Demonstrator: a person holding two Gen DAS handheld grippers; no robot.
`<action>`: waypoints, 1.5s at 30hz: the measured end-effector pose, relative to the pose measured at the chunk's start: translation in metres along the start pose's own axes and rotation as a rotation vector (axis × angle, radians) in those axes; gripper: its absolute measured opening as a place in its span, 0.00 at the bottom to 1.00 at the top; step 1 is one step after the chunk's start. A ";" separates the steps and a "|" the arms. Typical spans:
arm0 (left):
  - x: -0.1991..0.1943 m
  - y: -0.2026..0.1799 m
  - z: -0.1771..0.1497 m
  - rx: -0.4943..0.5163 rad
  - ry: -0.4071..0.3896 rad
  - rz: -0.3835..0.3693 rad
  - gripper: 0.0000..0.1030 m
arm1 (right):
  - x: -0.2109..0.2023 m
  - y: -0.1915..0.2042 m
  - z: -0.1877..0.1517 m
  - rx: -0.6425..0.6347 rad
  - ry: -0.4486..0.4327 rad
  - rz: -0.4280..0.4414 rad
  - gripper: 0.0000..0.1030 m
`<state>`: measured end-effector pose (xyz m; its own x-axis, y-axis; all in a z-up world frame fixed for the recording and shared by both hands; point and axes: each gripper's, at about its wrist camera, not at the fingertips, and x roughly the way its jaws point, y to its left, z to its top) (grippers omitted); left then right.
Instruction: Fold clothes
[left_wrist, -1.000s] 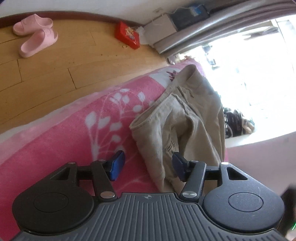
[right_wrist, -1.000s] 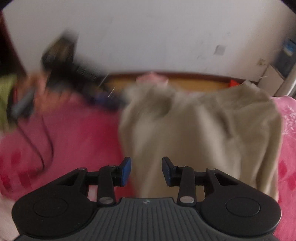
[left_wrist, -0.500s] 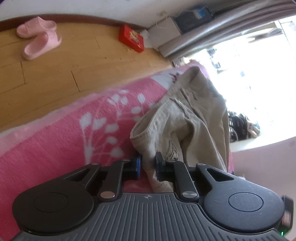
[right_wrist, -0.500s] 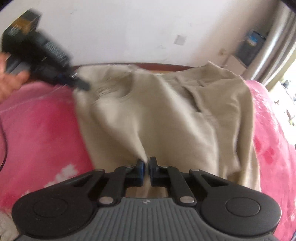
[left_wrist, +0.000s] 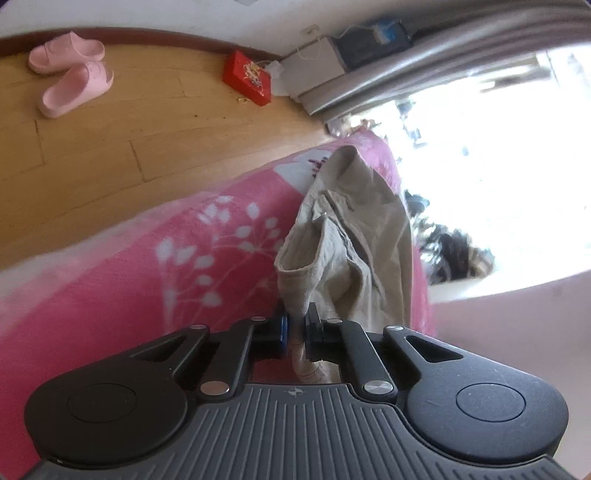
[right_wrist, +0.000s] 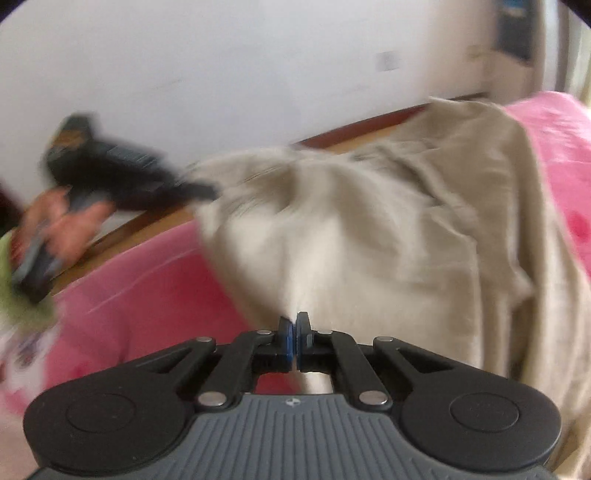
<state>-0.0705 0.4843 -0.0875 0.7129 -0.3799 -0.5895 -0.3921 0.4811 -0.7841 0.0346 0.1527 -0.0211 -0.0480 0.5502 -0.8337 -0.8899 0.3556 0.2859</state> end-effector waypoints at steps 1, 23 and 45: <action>0.000 0.002 -0.002 0.011 0.033 0.025 0.06 | 0.002 0.007 -0.003 -0.018 0.030 0.028 0.02; 0.006 0.018 -0.042 0.100 -0.010 0.195 0.10 | 0.006 -0.061 0.102 -0.056 -0.138 -0.208 0.29; 0.000 0.026 -0.053 0.170 -0.015 0.169 0.10 | 0.159 -0.055 0.152 -0.316 0.025 -0.310 0.23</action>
<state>-0.1115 0.4548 -0.1184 0.6542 -0.2717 -0.7059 -0.4038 0.6636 -0.6297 0.1447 0.3352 -0.0977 0.2359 0.4339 -0.8695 -0.9586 0.2508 -0.1350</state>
